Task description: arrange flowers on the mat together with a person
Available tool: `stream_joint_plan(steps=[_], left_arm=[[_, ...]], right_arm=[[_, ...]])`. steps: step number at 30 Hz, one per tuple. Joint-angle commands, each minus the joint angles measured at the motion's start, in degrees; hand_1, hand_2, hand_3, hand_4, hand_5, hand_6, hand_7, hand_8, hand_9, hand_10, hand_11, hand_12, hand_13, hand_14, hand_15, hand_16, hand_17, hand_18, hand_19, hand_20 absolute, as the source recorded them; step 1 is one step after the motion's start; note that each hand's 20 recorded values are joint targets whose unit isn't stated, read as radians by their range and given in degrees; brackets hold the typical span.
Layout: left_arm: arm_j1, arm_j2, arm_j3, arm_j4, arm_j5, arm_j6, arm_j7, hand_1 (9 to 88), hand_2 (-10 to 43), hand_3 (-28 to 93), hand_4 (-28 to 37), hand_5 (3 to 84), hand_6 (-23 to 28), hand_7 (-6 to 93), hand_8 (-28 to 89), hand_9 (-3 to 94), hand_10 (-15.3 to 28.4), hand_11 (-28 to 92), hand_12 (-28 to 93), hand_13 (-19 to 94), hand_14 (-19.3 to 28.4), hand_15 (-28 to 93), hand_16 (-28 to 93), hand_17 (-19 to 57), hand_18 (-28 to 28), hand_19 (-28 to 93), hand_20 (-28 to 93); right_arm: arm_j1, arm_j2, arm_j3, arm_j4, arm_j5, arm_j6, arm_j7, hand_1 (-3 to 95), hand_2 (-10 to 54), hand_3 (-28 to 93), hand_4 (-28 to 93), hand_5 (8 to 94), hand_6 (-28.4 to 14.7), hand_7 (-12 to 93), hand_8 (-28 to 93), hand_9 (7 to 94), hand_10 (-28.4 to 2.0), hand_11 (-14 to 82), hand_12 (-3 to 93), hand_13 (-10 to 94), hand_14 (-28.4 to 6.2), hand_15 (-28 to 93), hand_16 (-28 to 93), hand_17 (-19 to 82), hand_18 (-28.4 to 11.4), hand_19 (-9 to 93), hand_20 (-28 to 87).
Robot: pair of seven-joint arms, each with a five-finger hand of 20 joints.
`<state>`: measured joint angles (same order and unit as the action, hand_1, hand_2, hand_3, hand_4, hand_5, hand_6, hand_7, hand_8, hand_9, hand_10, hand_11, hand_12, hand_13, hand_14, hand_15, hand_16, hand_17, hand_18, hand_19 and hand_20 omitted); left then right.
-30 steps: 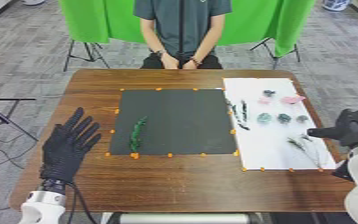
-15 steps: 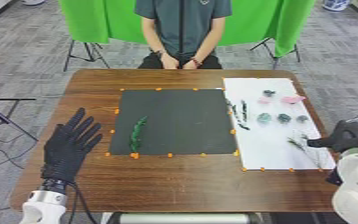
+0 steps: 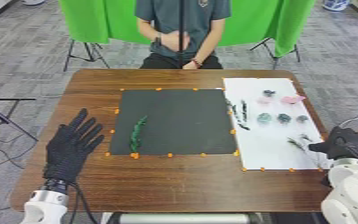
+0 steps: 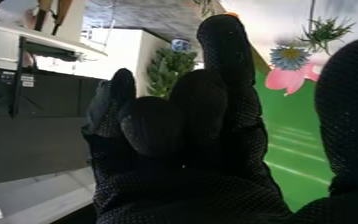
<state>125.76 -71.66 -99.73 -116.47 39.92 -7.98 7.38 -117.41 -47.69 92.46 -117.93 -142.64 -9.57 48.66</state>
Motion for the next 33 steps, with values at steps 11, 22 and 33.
stream_joint_plan(steps=[11, 22, 33], left_arm=[[0.7, -0.57, 0.45, 0.34, 0.42, 0.22, -0.6, 21.4, -1.3, 66, -28.3, 28.0, 1.8, 12.4, -8, 24.2, 11.0, 10, 15, 21, 13.1, 10, 5, -11.6, 21.6, 39, 8], [1.4, -0.6, 0.31, 0.21, 0.47, 0.0, -0.03, 21.3, -1.2, 66, -28.3, 28.0, 1.7, 12.5, -8, 24.2, 11.0, 10, 15, 21, 13.1, 10, 5, -11.7, 21.7, 39, 8], [1.1, -0.52, 0.22, 0.19, 0.24, 0.73, -0.42, 21.3, -1.3, 66, -28.3, 28.0, 1.7, 12.4, -8, 24.1, 11.0, 10, 15, 21, 13.1, 10, 5, -11.7, 21.7, 39, 8]], right_arm=[[-0.2, -0.1, -1.0, 3.8, 0.9, 4.0, -3.5, 38.9, -9.5, 58, -28, 76.8, 1.2, 45, -15, 77.3, -10.8, 61.1, 45.5, 68, -11.5, 84, 29, 32, -22.3, 87, 41], [0.7, 0.3, -1.5, 5.6, 3.8, 5.6, -3.5, 41.0, -9.5, 64, -28, 78.6, 1.7, 43, 3, 80.2, -10.1, 61.1, 44.9, 72, -10.5, 84, 30, 35, -22.1, 88, 41], [0.2, 1.0, -1.6, 5.0, 2.6, 13.3, -6.4, 45.9, -9.5, 72, -28, 85.4, 1.8, 45, 12, 86.8, -7.8, 63.6, 45.3, 79, -8.8, 86, 31, 40, -22.6, 92, 41]])
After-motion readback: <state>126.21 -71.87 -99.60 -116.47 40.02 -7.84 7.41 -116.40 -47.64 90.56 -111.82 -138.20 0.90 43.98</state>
